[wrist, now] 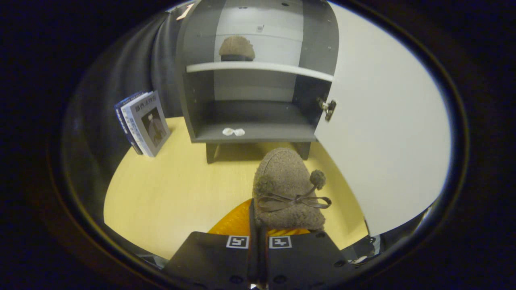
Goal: Open the shoe cabinet door, grab the shoes and put them into the shoe cabinet, then close the shoe cabinet door.
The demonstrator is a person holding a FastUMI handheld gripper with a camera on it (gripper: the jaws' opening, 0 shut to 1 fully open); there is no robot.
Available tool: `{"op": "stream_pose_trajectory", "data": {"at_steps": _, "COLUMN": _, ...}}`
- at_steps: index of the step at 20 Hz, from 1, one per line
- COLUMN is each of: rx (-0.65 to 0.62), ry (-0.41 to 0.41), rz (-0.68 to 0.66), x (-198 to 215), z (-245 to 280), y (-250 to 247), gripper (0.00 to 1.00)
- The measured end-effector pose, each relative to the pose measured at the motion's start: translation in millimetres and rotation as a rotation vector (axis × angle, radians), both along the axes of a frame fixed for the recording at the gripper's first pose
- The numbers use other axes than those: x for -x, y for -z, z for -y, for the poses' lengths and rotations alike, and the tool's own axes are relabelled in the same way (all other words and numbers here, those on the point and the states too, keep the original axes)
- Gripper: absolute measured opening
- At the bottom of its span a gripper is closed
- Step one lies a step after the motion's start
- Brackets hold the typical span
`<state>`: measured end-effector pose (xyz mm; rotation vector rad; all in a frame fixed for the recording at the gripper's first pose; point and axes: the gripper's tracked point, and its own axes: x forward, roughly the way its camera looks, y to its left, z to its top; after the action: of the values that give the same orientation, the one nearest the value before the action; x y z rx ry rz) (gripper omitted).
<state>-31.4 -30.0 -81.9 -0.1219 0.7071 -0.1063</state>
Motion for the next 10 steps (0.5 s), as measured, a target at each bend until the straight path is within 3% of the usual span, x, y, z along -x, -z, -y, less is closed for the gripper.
{"op": "stream_pose_trajectory", "data": {"at_steps": 6, "rx": 0.008, "ry": 0.004, "rz": 0.137, "x": -36, "z": -8, "y": -96, "gripper": 0.04}}
{"op": "stream_pose_trajectory", "data": {"at_steps": 10, "rx": -0.007, "ry": -0.032, "rz": 0.229, "x": -88, "z": -6, "y": -144, "gripper": 0.04}}
